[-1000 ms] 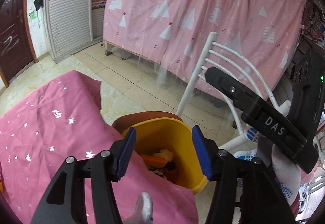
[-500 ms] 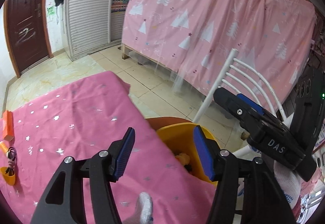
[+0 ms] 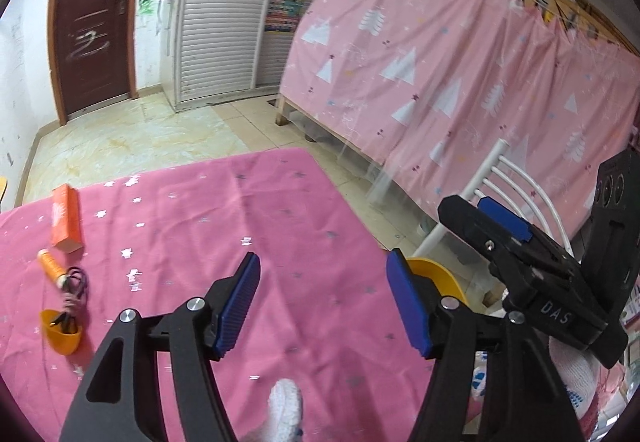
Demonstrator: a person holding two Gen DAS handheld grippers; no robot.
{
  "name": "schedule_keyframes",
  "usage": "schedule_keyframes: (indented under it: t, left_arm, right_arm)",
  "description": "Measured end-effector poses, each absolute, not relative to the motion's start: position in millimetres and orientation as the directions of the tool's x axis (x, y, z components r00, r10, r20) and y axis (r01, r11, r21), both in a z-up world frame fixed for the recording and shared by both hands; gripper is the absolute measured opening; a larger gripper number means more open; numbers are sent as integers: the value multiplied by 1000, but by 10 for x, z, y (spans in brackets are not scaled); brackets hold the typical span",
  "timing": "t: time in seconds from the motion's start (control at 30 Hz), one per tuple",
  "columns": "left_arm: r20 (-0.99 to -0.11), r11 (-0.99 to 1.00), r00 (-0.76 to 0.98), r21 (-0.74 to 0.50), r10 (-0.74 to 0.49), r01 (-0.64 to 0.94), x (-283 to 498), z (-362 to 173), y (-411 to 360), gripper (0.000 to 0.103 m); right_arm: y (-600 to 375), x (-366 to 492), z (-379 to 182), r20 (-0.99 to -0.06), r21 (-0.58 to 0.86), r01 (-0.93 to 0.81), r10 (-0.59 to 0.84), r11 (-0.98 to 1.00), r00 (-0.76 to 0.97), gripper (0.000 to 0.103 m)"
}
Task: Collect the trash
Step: 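Move both tools back over the table toward the remaining items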
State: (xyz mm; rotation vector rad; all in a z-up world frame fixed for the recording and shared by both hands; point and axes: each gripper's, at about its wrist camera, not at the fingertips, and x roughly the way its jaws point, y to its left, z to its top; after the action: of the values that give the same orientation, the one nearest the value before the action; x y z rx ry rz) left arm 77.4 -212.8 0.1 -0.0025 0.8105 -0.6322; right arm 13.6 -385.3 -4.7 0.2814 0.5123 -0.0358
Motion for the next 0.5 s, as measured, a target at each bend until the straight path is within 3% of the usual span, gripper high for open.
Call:
schedule_keyframes:
  t: [0.5]
  left_arm:
    - [-669,926,652,-165,-357,338,1346,111,-951,63]
  right_arm:
    - [-2964,660,-119,-555,179,-43,137,983,821,93]
